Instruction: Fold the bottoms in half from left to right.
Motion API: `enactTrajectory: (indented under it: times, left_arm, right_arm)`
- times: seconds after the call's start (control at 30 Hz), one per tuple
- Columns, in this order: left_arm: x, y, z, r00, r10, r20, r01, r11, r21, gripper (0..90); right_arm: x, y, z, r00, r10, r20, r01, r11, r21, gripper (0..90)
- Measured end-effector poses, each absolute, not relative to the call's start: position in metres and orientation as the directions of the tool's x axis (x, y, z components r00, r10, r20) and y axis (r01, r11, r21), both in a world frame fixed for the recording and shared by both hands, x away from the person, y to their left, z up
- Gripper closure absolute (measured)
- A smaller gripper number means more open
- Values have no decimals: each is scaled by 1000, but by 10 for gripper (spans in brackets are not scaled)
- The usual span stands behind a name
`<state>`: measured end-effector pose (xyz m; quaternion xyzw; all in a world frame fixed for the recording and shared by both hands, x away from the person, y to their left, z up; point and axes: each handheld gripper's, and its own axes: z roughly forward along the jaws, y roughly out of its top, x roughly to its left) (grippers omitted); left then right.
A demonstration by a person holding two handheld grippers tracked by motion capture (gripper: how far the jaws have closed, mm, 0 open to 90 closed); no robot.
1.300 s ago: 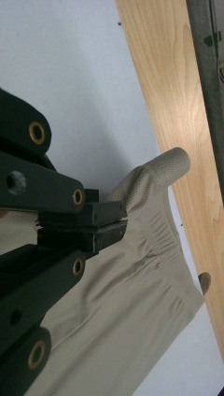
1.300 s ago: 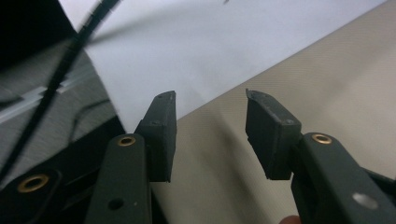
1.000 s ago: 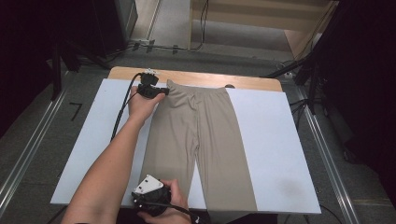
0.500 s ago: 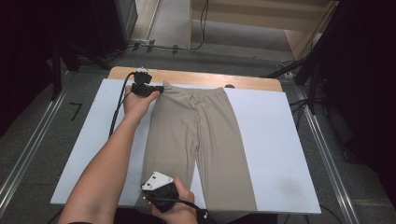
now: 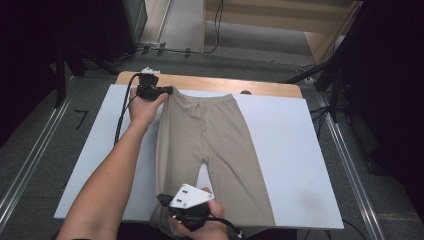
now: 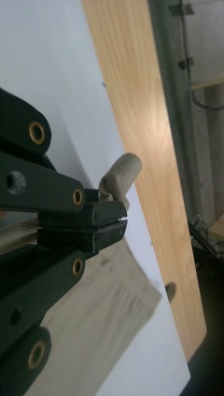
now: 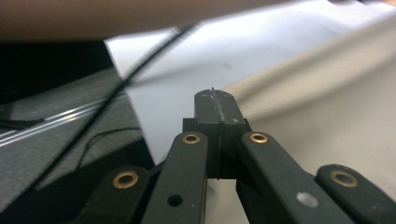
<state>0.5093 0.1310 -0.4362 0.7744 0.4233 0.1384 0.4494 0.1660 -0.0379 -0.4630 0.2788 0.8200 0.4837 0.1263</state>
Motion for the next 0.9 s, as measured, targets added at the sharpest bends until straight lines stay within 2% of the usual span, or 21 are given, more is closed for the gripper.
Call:
enactTrajectory:
  times: [0.37, 0.9]
  left_arm:
    - [500, 71, -434, 669, 727, -154, 482, -267, 834, 900]
    - [509, 1, -440, 694, 702, -159, 493, -302, 816, 900]
  right_arm:
    - [143, -133, -483, -691, 721, 50, 413, 338, 846, 891]
    - [128, -212, -488, -556, 829, 60, 471, 255, 845, 891]
